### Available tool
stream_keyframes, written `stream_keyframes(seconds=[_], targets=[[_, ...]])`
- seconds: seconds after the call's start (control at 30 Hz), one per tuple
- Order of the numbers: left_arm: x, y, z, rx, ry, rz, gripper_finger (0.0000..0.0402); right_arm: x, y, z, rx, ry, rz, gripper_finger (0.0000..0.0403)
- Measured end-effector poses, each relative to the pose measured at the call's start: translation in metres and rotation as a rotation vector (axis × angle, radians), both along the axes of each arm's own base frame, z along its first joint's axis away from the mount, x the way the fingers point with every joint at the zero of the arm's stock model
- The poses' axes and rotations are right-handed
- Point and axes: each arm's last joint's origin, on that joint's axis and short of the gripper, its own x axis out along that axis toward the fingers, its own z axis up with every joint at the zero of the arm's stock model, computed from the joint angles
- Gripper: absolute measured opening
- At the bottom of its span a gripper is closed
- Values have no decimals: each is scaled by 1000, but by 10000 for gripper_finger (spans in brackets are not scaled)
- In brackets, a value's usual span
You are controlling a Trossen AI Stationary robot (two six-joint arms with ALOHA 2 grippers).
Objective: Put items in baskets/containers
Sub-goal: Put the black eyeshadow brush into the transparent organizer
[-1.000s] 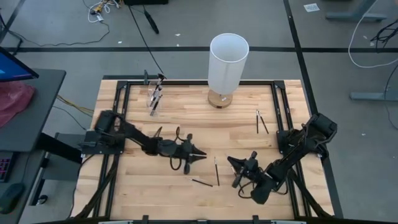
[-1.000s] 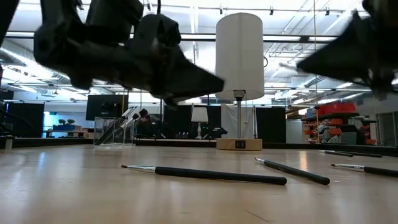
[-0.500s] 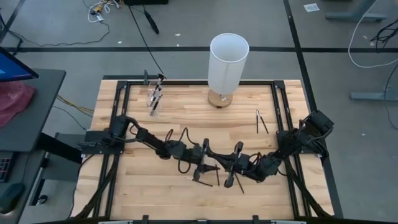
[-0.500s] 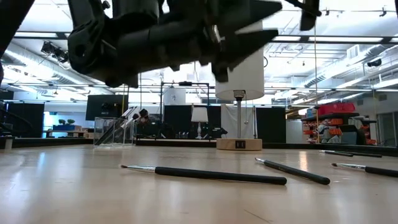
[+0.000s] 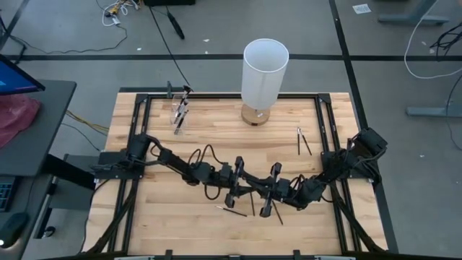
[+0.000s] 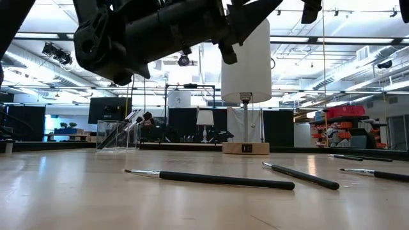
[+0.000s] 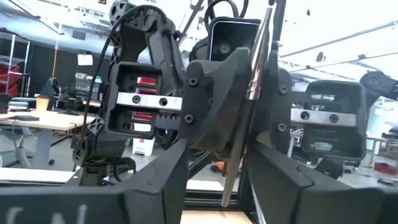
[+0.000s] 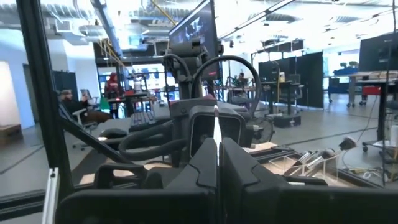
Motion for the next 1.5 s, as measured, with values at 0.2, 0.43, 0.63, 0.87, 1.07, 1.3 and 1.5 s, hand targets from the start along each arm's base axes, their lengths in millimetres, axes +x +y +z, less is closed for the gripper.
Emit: stream_keyframes(seconds=[0.2,0.43,0.63,0.87,1.07,1.3,1.5], targets=[[0,0,0,2,-2,-5,98,0,0,0,-10,7,-9,2],[0,-1,0,11,1,-24,14,0,0,-2,0,14,-8,14],[1,1,-4,25,104,3,12,-8,9,-5,11,62,-69,65],[-9,12,-14,114,527,82,12,-39,21,18,48,130,-183,133],[-20,18,-13,195,778,105,12,-43,-1,18,185,271,-11,163],[-23,17,-11,217,799,109,14,-26,-38,-12,288,585,97,184],[-23,17,-11,218,800,119,15,-6,-41,-26,189,567,87,174]])
